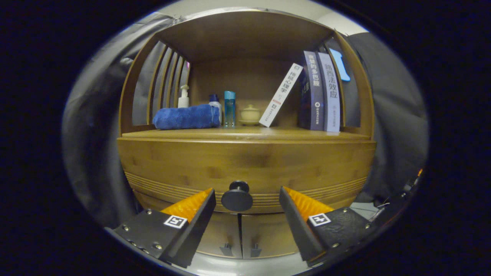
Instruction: Pull open the drawer, take out the items inside it, and place them on the countertop above the cabinet.
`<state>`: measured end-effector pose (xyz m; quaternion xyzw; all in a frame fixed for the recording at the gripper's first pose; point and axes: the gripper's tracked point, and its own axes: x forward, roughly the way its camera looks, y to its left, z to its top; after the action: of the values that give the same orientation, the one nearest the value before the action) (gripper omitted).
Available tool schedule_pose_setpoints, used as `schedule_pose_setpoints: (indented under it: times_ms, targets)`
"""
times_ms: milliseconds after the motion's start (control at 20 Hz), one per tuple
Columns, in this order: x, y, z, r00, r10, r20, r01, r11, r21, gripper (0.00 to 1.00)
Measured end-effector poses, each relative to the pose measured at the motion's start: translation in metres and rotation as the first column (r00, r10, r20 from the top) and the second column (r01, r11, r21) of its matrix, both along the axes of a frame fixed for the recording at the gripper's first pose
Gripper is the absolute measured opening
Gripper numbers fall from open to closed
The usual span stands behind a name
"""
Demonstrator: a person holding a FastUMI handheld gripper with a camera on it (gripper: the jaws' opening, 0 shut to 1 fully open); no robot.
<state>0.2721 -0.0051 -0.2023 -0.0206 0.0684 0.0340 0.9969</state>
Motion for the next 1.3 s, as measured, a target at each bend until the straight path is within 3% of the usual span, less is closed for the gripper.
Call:
schedule_pose_setpoints:
  times_ms: [100, 250, 400, 500, 650, 700, 1150, 1300]
  targets:
    - [0.015, 0.007, 0.000, 1.000, -0.006, 0.006, 0.006, 1.000, 0.000, 0.61]
    - [0.003, 0.007, 0.005, 0.998, -0.033, 0.060, 0.040, 0.993, -0.109, 0.38]
    - [0.005, 0.008, 0.003, 0.997, -0.041, 0.067, 0.040, 0.999, 0.026, 0.38]
    - [0.005, 0.007, 0.002, 0.999, 0.000, 0.042, 0.000, 1.000, -0.009, 0.38]
    - [0.006, 0.008, 0.001, 1.000, -0.014, 0.015, 0.014, 1.000, 0.025, 0.34]
    - [-0.003, 0.007, 0.002, 1.000, -0.010, 0.023, 0.010, 1.000, 0.016, 0.27]
    - [-0.097, -0.003, 0.002, 1.000, 0.015, 0.023, -0.014, 0.999, -0.039, 0.27]
    - [-0.128, -0.004, -0.005, 1.000, 0.017, 0.008, -0.017, 1.000, -0.007, 0.27]
